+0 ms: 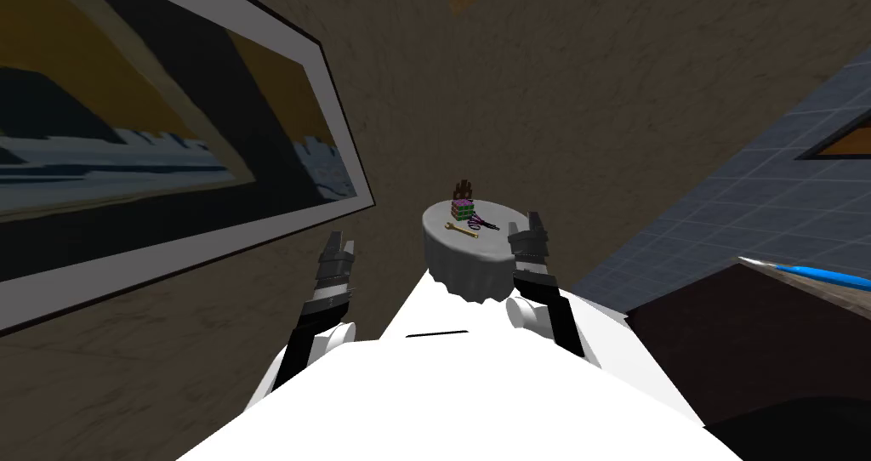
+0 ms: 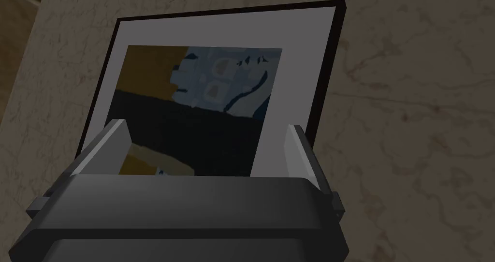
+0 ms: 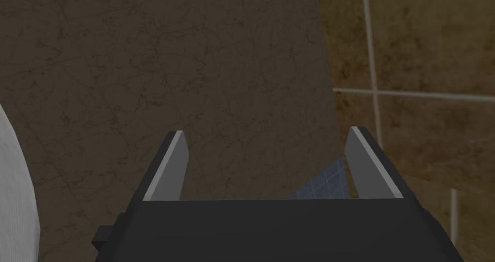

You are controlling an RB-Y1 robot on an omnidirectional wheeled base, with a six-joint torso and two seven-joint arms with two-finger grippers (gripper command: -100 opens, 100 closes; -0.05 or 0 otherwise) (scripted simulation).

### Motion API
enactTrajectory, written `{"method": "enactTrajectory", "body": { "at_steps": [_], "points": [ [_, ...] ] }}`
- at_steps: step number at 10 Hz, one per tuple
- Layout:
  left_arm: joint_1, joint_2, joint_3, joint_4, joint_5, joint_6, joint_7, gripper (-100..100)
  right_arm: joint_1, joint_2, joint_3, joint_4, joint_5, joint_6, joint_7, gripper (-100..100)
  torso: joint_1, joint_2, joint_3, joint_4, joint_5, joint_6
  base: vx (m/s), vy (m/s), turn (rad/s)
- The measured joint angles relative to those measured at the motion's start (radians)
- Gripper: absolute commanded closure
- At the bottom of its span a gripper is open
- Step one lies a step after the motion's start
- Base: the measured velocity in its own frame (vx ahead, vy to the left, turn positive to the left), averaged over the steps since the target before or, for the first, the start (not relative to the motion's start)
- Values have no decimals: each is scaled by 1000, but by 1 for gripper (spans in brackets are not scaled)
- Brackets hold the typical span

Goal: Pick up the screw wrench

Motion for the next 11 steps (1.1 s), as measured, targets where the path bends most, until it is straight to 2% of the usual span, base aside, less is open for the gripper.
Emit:
{"method": "enactTrajectory", "body": {
  "at_steps": [4, 7, 9, 11],
  "points": [
    [0, 0, 0, 0, 0, 0, 0, 0, 60, -114, -36, 16, 10, -2, -14, -100, 0, 0, 0, 0, 0, 0, 11, 13, 97],
    [0, 0, 0, 0, 0, 0, 0, 0, 156, -169, -82, 13, 35, 8, -33, -100, 1, -1, -1, 0, 0, 0, 20, 15, 130],
    [0, 0, 0, 0, 0, 0, 0, 0, 205, -185, -106, 21, 47, 9, -44, -100, 1, -1, 0, 0, 0, 0, 20, 19, 211],
    [0, 0, 0, 0, 0, 0, 0, 0, 279, -207, -152, 24, 70, 9, -66, -100, 1, -2, -1, 0, 0, 0, 30, 19, 154]
  ]
}}
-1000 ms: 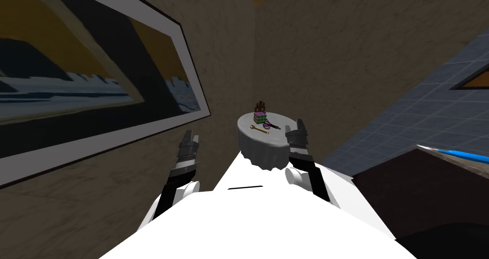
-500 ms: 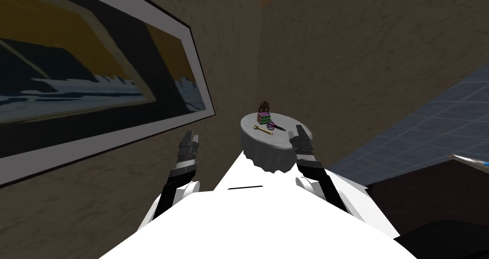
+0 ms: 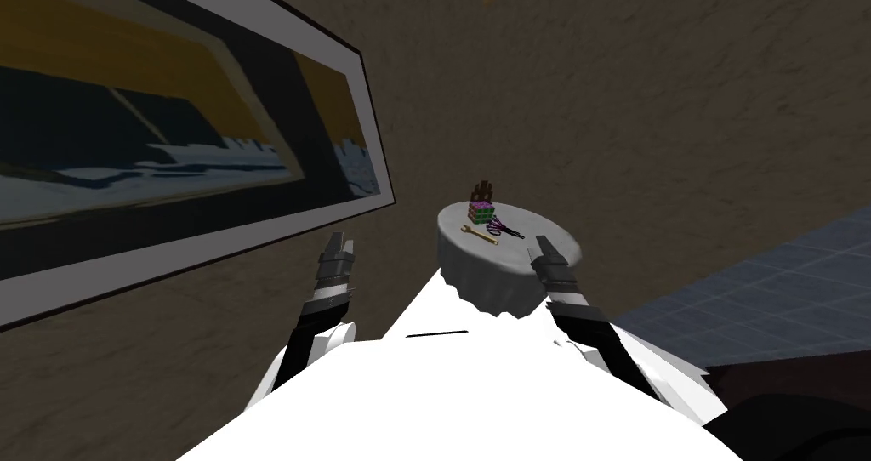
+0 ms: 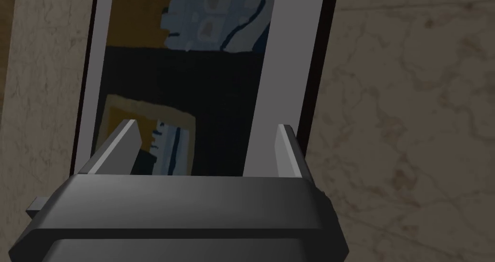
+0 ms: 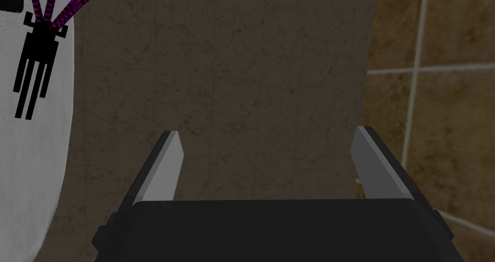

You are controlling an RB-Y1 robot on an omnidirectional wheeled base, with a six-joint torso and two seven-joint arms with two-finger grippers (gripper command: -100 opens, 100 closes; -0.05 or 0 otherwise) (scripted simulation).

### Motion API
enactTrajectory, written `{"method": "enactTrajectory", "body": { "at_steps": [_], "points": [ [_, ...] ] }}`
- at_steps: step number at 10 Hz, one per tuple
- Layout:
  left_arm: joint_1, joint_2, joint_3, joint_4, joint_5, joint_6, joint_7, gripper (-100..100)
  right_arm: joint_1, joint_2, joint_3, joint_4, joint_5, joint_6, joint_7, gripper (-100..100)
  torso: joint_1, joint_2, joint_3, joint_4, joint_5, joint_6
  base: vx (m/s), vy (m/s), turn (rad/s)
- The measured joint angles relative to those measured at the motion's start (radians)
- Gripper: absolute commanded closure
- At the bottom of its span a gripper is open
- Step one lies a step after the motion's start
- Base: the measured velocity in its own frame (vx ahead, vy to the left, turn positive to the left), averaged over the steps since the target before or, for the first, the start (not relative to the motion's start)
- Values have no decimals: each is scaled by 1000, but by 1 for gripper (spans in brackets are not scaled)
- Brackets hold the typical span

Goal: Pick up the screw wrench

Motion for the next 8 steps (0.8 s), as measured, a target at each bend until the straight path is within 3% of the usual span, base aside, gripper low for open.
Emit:
{"method": "enactTrajectory", "body": {
  "at_steps": [4, 7, 8],
  "points": [
    [0, 0, 0, 0, 0, 0, 0, 0, 135, -27, -71, 19, 37, -2, -38, -100, 0, 0, 0, 0, 0, 1, 27, 19, 208],
    [0, 0, 0, 0, 0, 0, 0, 0, 206, -56, -130, 45, 65, -1, -68, -100, 0, 0, 0, 0, 0, 0, 25, 11, 154],
    [0, 0, 0, 0, 0, 0, 0, 0, 227, -54, -133, 54, 77, -6, -71, -100, 0, 0, 0, 0, 0, 0, 7, -1, -14]
  ]
}}
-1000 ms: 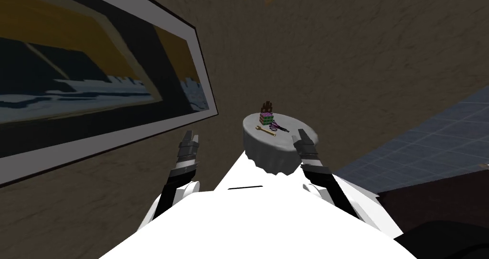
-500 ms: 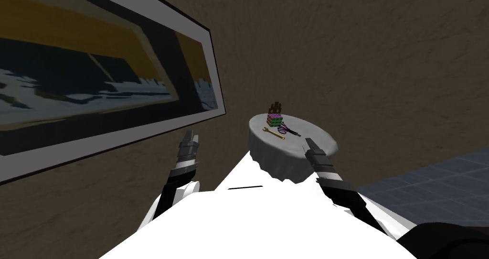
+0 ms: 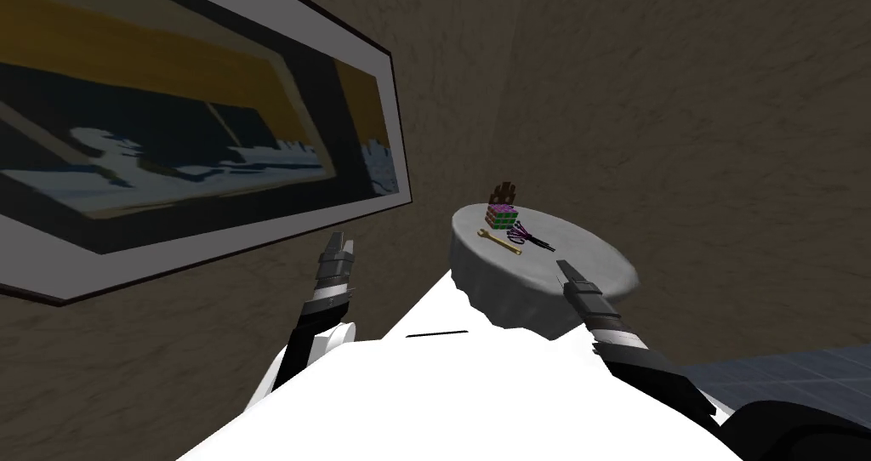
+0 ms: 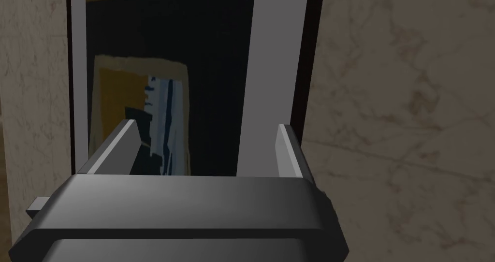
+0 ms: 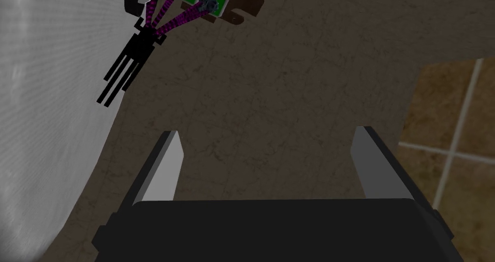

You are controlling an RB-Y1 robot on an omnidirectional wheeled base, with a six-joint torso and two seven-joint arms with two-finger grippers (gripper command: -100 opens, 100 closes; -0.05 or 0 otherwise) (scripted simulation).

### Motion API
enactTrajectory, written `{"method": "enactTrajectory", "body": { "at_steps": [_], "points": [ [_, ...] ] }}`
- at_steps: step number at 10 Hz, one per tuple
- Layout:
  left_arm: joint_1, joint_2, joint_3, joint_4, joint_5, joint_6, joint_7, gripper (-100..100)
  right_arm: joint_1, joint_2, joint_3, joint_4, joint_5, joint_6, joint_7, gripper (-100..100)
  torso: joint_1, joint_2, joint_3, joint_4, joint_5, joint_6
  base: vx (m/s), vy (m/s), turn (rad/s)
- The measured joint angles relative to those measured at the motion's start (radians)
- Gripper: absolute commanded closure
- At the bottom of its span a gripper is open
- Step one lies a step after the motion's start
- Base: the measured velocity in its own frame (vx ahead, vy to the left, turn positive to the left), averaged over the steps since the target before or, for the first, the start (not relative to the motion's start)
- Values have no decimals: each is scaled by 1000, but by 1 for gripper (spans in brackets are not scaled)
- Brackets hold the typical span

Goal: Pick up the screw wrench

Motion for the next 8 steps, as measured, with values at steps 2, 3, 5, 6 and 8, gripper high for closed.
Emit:
{"method": "enactTrajectory", "body": {
  "at_steps": [2, 3, 5, 6, 8],
  "points": [
    [0, 0, 0, 0, 0, 0, 0, 0, 39, -5, -15, -2, 18, 5, -6, -100, 0, 1, 0, 0, 0, -1, 17, 7, 185],
    [0, 0, 0, 0, 0, 0, 0, 0, 73, -7, -25, -5, 25, 2, -13, -100, 0, 0, 0, 0, 0, 0, 33, 9, 284],
    [0, 0, 0, 0, 0, 0, 0, 0, 130, -19, -53, 11, 49, -9, -30, -100, -1, 0, 0, 0, 0, 0, 31, 3, 191],
    [0, 0, 0, 0, 0, 0, 0, 0, 165, -34, -78, 8, 62, -6, -44, -100, 0, -1, 0, 0, 0, -1, 28, -2, 148],
    [0, 0, 0, 0, 0, 0, 0, 0, 223, -60, -115, 34, 83, -16, -68, -100, -1, -1, 0, 0, 0, -1, 29, -5, 199]
  ]
}}
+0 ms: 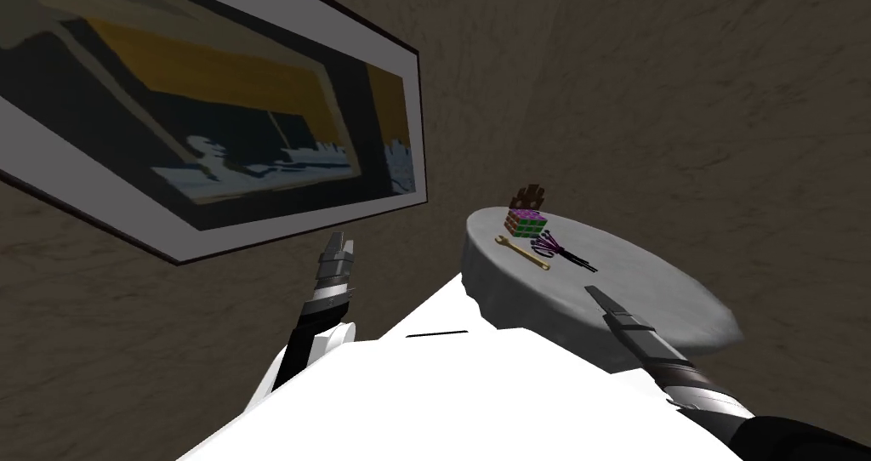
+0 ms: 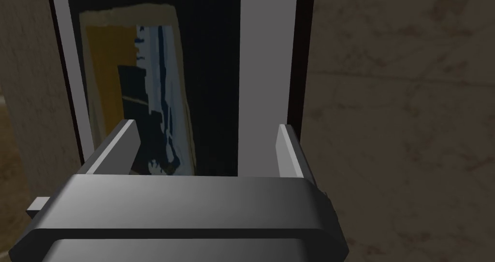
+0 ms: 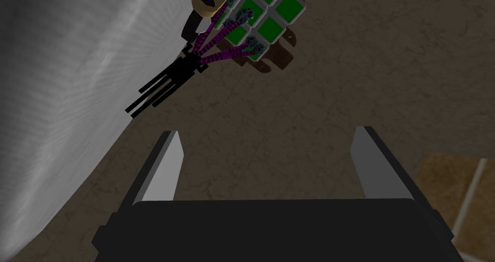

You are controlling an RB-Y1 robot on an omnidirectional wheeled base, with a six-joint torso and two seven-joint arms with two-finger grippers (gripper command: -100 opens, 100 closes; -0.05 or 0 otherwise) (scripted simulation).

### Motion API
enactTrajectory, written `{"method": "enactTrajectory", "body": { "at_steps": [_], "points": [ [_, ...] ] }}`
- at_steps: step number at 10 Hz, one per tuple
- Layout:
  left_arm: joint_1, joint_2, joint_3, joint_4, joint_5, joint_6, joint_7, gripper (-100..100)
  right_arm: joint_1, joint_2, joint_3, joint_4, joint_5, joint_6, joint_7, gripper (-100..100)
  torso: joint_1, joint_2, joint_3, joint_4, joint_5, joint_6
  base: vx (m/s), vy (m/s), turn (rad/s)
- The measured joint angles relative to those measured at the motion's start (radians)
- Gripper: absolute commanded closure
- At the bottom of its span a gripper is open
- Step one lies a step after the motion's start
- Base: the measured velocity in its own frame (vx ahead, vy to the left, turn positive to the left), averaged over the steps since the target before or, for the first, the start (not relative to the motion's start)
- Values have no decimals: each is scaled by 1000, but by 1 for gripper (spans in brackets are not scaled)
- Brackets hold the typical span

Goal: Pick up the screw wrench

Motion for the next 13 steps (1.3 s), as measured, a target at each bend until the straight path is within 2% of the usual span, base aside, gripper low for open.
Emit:
{"method": "enactTrajectory", "body": {
  "at_steps": [6, 7, 11, 13],
  "points": [
    [0, 0, 0, 0, 0, 0, 0, 0, 187, -63, -85, 35, 84, -22, -57, -100, -1, 0, 0, 0, 0, 0, 28, -14, 219],
    [0, 0, 0, 0, 0, 0, 0, 0, 210, -67, -89, 43, 98, -27, -62, -100, -1, 0, 0, 0, 0, 1, 35, -9, 233],
    [0, 0, 0, 0, 0, 0, 0, 0, 323, -139, -149, 68, 154, -30, -108, -100, -1, 0, 0, 0, 0, 1, 25, -23, 232],
    [0, 0, 0, 0, 0, 0, 0, 0, 375, -171, -174, 93, 185, -49, -126, -100, -1, 0, 0, 0, 0, 1, 23, -24, 210]
  ]
}}
